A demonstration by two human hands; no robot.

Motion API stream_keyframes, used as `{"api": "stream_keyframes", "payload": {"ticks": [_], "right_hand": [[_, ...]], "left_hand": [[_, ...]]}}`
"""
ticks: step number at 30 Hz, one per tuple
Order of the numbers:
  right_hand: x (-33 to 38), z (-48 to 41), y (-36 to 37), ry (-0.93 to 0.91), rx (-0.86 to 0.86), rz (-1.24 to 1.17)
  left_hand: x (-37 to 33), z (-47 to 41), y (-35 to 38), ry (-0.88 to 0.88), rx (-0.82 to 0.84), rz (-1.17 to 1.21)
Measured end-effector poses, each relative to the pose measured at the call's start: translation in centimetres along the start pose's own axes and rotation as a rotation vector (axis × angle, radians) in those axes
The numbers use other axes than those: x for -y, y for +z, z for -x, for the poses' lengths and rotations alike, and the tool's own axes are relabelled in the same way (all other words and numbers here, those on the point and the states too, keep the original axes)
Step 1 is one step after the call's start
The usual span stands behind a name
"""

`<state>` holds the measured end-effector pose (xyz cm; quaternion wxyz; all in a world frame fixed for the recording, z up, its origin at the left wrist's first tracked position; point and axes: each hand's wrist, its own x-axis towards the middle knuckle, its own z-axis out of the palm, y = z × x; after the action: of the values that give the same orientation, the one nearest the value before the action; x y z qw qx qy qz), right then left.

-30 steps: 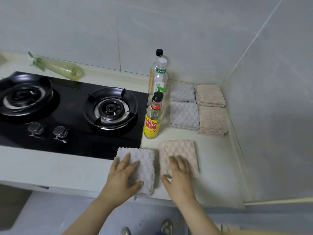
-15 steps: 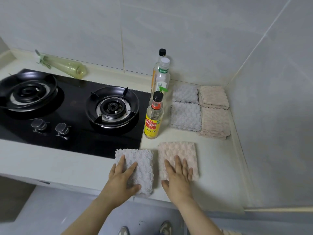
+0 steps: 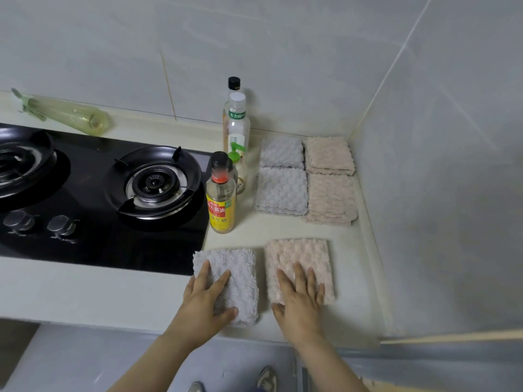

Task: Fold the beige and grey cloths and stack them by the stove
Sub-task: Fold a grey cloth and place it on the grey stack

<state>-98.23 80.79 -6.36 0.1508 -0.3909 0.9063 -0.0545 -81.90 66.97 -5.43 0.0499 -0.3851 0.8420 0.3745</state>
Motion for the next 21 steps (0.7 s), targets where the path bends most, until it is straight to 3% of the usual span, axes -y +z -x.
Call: {"api": "stream_keyframes", "payload": {"ticks": [12,21], "right_hand": [[-8.9,-0.4,-2.5,0.027,0.027,-0.021],[-10.6,-1.3,-3.4,0.005,0.104,-0.020]], "left_hand": [[-8.5,-4.7,4.8,0.056,0.023,-0.073],[-10.7,-6.4,5.3,0.046,0.030,-0.104]]}}
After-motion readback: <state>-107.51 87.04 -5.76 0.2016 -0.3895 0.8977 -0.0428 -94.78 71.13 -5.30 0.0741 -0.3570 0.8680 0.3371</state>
